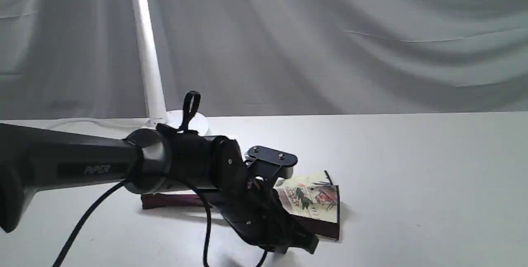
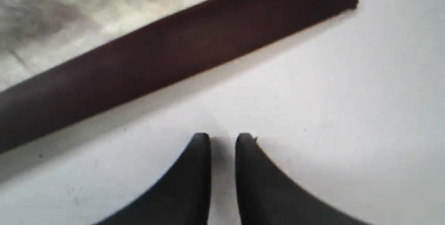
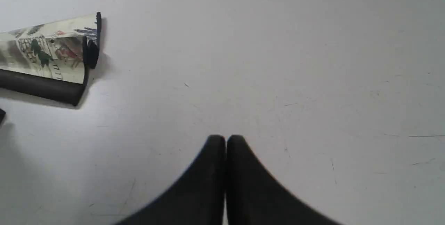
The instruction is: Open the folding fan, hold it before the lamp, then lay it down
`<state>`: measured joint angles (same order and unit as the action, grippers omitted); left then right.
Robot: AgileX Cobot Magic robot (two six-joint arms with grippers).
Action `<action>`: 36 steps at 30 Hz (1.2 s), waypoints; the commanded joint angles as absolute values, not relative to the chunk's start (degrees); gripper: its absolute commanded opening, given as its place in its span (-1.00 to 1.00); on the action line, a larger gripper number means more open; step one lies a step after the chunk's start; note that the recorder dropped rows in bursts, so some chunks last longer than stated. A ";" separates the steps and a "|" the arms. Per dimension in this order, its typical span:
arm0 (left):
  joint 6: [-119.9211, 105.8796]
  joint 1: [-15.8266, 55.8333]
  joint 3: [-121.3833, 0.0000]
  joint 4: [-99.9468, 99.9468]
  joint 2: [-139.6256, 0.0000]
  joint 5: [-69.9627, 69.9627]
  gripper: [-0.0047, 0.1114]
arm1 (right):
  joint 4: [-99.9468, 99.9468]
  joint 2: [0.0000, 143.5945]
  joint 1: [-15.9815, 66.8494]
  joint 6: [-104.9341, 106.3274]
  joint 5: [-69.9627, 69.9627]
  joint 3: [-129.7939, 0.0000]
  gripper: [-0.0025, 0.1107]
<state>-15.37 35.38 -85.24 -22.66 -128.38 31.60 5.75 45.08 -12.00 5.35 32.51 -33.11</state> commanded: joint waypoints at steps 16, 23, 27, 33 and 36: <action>-15.21 25.73 -85.59 -13.59 -121.72 41.22 -0.30 | 6.19 45.11 -11.97 5.79 31.93 -33.12 -0.96; -15.44 17.84 -85.59 -13.48 -121.72 35.95 -0.30 | 6.19 45.11 -11.97 5.79 31.93 -33.12 -0.96; -15.20 14.95 -85.59 -13.33 -121.72 30.47 -0.30 | 6.19 45.11 -11.97 5.79 31.93 -33.12 -0.96; -15.31 12.44 -85.59 -12.74 -122.11 28.49 -0.26 | 6.19 45.11 -11.97 5.79 31.93 -33.12 -0.96; -17.31 11.97 -85.59 -12.74 -121.98 30.19 -0.02 | 6.19 45.11 -11.97 5.79 31.93 -33.12 -0.96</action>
